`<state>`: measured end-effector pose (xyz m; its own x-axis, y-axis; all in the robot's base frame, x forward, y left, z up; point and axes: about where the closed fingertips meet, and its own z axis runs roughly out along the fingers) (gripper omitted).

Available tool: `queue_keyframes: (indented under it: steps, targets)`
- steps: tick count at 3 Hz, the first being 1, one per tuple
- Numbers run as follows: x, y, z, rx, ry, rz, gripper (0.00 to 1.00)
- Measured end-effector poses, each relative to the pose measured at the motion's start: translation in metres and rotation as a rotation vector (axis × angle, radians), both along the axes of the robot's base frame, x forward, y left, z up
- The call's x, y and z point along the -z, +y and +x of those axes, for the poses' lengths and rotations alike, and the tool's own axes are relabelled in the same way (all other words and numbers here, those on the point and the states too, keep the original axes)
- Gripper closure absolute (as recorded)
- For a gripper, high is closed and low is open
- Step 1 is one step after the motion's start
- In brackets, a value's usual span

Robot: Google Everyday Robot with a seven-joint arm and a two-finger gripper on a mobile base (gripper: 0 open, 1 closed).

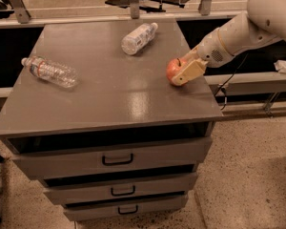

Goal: Pick apple

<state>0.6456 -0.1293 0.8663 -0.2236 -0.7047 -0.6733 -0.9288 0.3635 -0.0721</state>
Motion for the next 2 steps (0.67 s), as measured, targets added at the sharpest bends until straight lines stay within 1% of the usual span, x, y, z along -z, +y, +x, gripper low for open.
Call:
queue_keyframes:
  steps: [1, 2]
  targets:
    - [-0.025, 0.003, -0.007, -0.049, -0.026, 0.063, 0.85]
    - [-0.073, 0.005, -0.017, -0.146, -0.095, 0.199, 1.0]
